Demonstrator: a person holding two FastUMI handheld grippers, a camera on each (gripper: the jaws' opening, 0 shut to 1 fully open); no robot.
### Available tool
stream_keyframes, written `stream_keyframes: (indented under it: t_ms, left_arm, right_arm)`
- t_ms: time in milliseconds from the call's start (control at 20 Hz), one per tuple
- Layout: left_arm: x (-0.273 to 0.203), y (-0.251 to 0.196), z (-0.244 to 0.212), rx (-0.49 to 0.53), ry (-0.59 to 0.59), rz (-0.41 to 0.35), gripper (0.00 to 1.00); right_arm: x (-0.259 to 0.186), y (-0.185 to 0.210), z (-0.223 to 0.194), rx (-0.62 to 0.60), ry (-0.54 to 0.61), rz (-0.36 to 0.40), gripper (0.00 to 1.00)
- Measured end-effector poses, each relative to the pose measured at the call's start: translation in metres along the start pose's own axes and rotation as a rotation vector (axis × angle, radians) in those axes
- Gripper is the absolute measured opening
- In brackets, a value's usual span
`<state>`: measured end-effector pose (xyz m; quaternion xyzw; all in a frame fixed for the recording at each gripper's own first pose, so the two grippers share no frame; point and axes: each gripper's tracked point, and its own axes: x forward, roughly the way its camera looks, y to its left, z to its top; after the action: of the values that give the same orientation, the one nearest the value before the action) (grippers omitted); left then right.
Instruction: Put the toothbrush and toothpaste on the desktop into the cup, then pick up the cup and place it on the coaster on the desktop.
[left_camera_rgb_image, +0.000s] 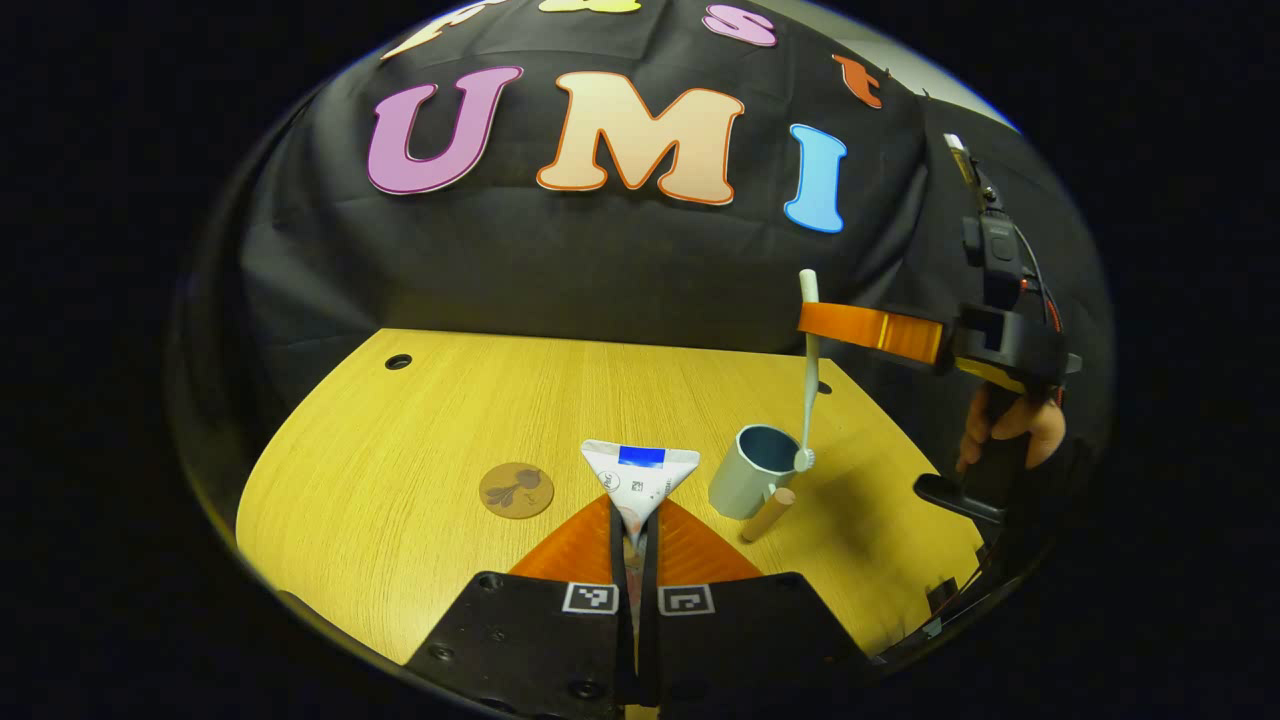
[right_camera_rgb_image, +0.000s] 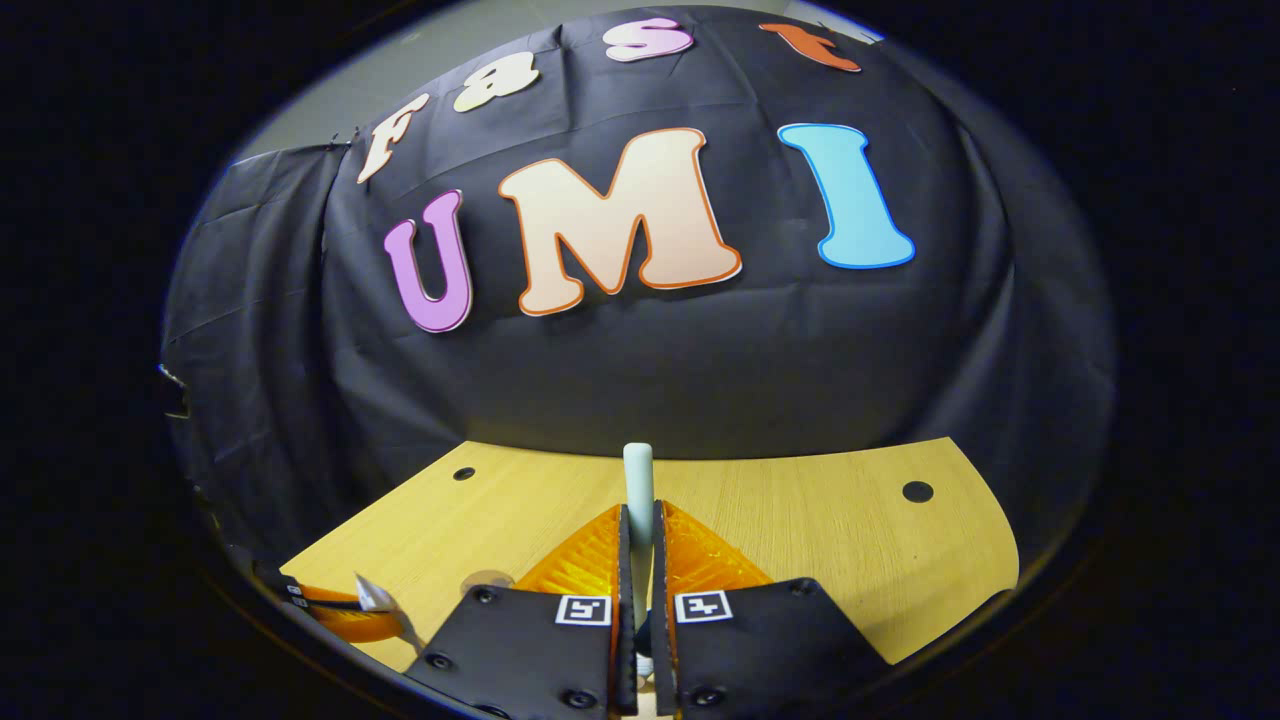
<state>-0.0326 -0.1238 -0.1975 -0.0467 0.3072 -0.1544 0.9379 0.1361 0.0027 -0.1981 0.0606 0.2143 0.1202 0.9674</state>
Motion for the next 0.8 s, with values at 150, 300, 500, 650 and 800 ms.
stream_keyframes:
  t_ms: [150, 300, 500, 650, 800]
  left_arm:
    - [-0.003, 0.001, 0.002, 0.002, -0.006, 0.019, 0.00]
    - [-0.006, 0.000, 0.006, 0.000, -0.016, 0.030, 0.00]
    - [-0.007, -0.002, 0.013, 0.001, -0.033, 0.041, 0.00]
    - [-0.005, -0.005, 0.019, 0.007, -0.044, 0.037, 0.01]
    - [-0.003, -0.010, 0.024, 0.005, -0.050, 0.025, 0.01]
  right_arm:
    - [0.018, -0.008, -0.006, -0.009, -0.001, -0.013, 0.09]
    - [0.031, -0.011, -0.017, -0.033, 0.004, -0.011, 0.09]
    - [0.035, -0.017, -0.047, -0.052, 0.045, -0.015, 0.09]
    - [0.035, -0.018, -0.075, -0.067, 0.098, -0.013, 0.10]
    - [0.028, -0.021, -0.100, -0.076, 0.153, -0.018, 0.12]
